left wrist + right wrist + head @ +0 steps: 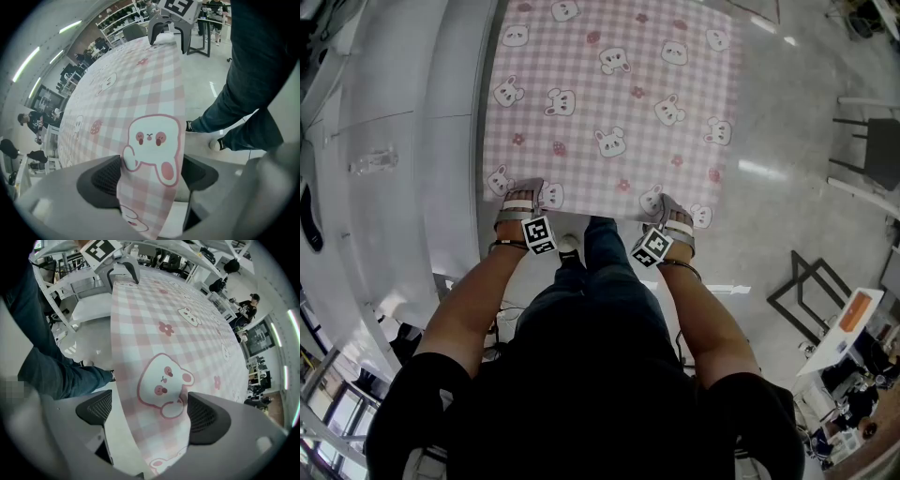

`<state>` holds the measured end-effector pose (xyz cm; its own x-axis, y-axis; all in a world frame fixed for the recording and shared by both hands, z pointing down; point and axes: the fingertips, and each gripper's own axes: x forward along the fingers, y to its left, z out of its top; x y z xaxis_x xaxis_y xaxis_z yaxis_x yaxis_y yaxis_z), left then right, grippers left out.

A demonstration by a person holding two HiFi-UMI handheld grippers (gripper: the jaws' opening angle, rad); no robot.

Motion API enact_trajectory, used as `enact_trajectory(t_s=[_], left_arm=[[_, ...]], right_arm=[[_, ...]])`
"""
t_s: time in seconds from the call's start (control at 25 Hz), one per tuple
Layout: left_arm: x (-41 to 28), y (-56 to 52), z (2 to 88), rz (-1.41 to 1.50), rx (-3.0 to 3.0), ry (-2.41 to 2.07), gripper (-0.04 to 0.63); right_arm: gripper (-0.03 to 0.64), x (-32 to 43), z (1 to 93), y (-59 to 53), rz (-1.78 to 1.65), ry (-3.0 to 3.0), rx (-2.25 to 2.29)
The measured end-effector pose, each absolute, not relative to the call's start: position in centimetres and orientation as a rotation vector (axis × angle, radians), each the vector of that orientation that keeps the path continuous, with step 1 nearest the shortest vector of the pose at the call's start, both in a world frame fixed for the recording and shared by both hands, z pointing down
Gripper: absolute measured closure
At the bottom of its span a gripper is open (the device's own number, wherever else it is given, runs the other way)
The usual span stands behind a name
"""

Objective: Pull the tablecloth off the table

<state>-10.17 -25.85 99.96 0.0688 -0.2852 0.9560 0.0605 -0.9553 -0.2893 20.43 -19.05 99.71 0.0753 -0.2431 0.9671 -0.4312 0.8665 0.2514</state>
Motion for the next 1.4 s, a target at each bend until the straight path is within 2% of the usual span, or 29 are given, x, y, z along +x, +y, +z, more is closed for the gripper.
enact_trajectory(t_s=[0.2,0.48,0.84,1.08,1.16,1.4], left_arm=[[-11.3,-26.1,100.0,-1.997,-2.090,0.214,0.229],[-10.2,-26.7,99.3,-1.999,-2.115,0.209,0.273],[-11.1,-26.8,98.3,-2.012,-2.127,0.196,0.406],[-10.0,-26.8,97.9,-2.018,-2.150,0.165,0.545],[-9.7,-27.1,97.2,-2.018,-2.164,0.168,0.585],[-9.6,-28.0,95.2,-2.000,-2.183,0.096,0.595]], right_arm=[[0.145,20.0,100.1,-19.1,0.108,-1.482,0.546],[0.267,20.7,99.0,-19.8,0.072,-1.519,0.524],[0.436,19.1,97.5,-20.1,0.094,-1.578,0.542],[0.543,20.0,96.9,-20.4,0.084,-1.563,0.542],[0.559,20.4,96.4,-20.6,0.078,-1.568,0.544],[0.585,20.7,95.0,-21.2,0.097,-1.569,0.537]])
